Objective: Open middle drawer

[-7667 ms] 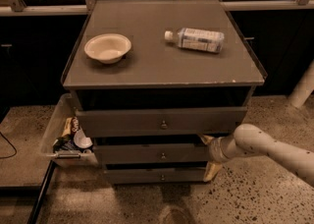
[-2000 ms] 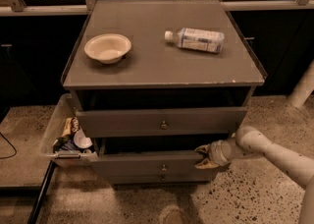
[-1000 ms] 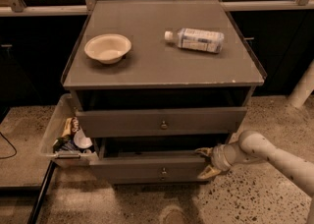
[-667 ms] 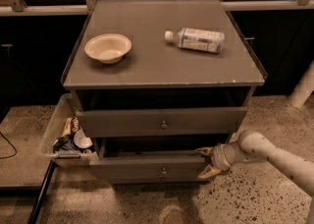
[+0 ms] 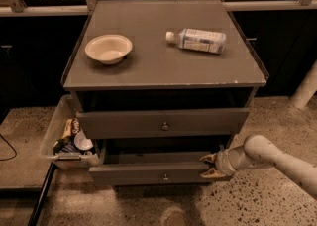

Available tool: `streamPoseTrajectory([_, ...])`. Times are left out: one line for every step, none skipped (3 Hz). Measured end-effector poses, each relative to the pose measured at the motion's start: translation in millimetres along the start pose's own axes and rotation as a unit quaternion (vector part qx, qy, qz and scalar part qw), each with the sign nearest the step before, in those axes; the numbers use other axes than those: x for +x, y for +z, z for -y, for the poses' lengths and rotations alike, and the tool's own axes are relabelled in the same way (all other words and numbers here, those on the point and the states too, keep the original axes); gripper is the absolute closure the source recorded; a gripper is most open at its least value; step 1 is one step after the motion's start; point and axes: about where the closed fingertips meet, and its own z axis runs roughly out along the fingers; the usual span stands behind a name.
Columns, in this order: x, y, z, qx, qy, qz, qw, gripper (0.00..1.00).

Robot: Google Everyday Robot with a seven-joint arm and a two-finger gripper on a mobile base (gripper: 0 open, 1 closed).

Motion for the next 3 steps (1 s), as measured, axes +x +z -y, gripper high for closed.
streamPoseTrajectory([0.1,-3.3,-13.6,0.0,-0.003,0.001,1.0,1.0])
streamPoseTrajectory([-1.0,-2.9,-14.9,0.0,-0.003,0.001,1.0,0.81])
streamPoseTrajectory([-1.0,-2.9,-14.9,0.0,-0.003,0.001,1.0,0.58])
